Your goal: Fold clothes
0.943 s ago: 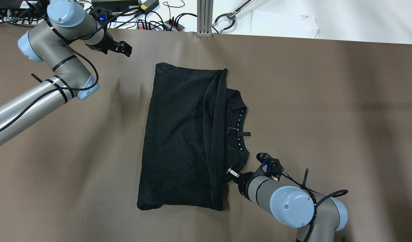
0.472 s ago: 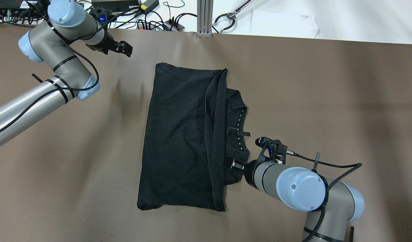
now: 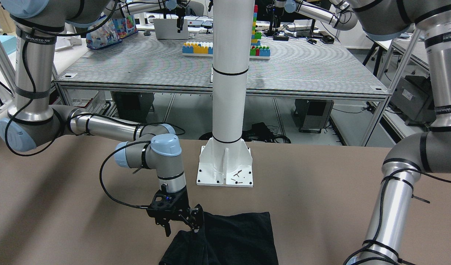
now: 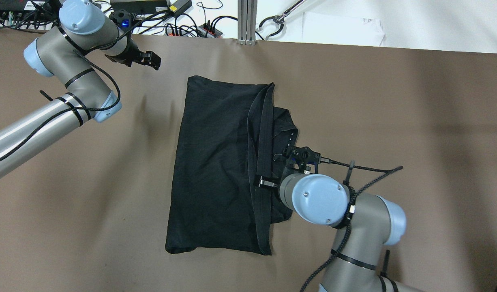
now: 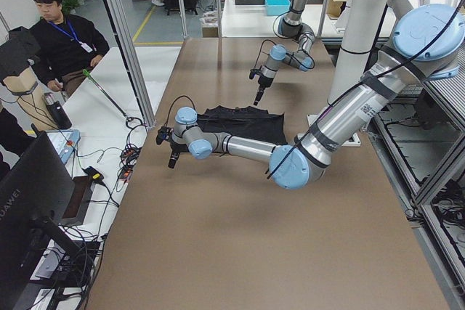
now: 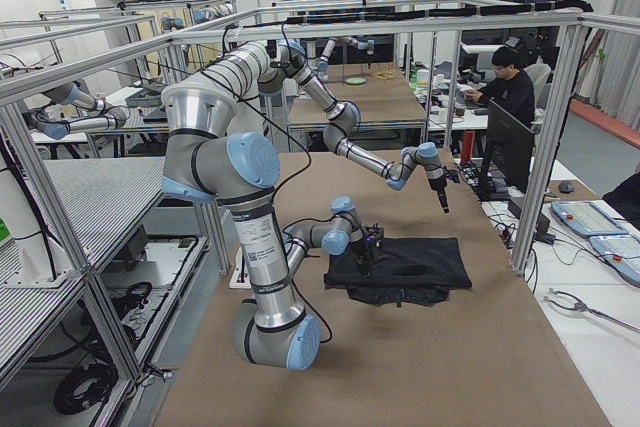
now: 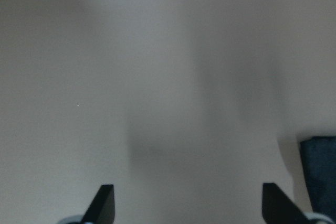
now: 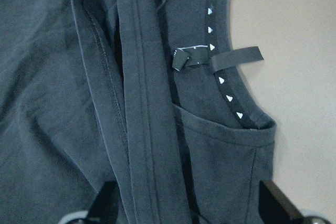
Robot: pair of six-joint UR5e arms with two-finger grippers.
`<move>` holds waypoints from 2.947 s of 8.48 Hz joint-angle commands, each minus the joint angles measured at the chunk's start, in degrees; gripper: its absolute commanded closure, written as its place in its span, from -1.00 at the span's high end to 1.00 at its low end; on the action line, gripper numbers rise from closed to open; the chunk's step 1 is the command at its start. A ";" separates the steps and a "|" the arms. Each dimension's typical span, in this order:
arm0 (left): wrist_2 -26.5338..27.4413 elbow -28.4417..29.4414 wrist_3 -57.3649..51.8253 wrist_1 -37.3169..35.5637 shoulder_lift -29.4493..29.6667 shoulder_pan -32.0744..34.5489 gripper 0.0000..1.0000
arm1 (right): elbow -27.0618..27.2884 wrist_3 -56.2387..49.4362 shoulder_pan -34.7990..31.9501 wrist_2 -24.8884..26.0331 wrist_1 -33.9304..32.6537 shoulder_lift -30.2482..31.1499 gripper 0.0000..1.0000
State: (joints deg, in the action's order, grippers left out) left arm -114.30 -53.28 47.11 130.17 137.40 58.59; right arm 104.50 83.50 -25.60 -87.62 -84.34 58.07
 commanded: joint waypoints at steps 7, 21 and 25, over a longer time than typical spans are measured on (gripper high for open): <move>0.04 -0.16 -0.09 0.00 -0.02 -0.41 1.00 | -24.08 -16.79 -5.33 -1.33 -8.12 -16.32 0.89; 0.04 -1.47 -0.18 0.09 -1.60 -0.76 1.00 | -31.64 -17.21 -5.42 -4.04 -8.64 -19.92 0.89; 0.04 -1.47 -0.18 0.09 -1.78 -0.76 1.00 | -30.50 -24.24 -7.52 -7.31 -10.06 -19.40 0.89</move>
State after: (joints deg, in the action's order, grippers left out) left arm -114.26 -54.75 46.94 130.25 135.73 57.84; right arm 73.61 62.27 -32.02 -94.08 -94.12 38.24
